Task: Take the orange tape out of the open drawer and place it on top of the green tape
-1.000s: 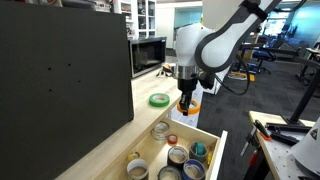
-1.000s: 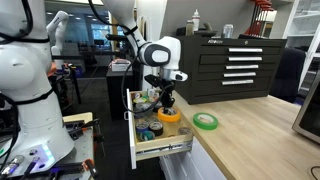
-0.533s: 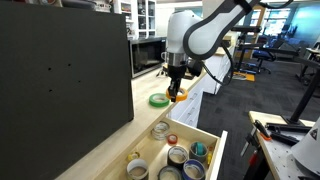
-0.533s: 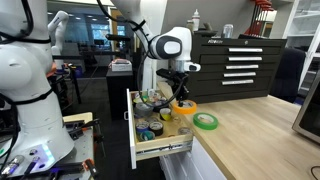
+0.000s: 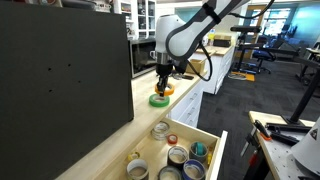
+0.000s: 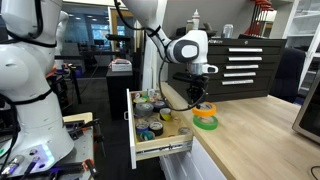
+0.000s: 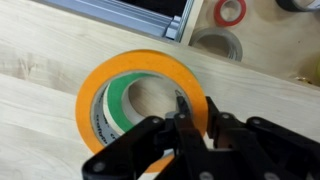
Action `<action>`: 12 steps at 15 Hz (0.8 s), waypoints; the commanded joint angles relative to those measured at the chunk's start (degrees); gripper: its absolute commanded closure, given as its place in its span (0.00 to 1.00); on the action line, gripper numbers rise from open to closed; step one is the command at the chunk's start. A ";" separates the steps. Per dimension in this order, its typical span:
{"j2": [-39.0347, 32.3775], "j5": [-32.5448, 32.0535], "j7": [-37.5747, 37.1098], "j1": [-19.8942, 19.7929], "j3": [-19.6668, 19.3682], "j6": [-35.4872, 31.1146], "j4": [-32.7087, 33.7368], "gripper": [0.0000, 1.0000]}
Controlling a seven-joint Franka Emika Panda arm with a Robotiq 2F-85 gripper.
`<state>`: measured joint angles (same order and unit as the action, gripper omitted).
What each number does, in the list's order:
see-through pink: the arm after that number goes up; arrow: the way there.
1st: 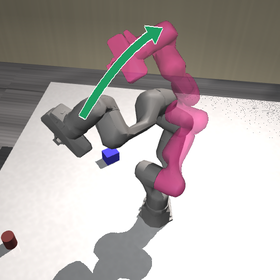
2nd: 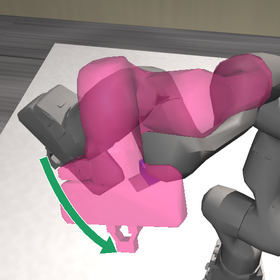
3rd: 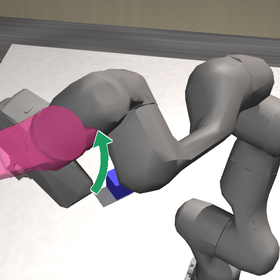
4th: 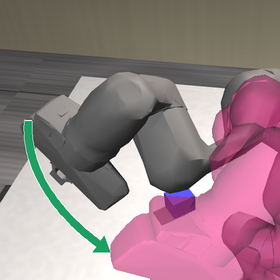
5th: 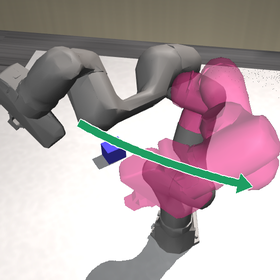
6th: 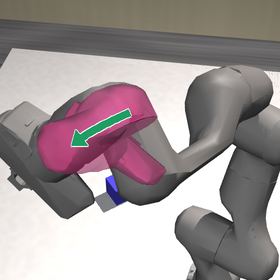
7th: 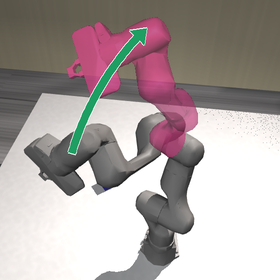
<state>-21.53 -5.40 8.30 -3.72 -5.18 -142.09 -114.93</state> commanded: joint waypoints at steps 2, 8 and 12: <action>-6.40 0.51 3.53 -2.05 1.24 4.15 8.52 0.94; -8.44 1.05 6.18 -3.10 2.28 6.04 11.01 0.44; -5.70 0.76 5.63 -2.56 2.44 7.14 9.48 0.18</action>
<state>-29.94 -5.13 12.74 -5.39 -3.98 -138.15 -104.80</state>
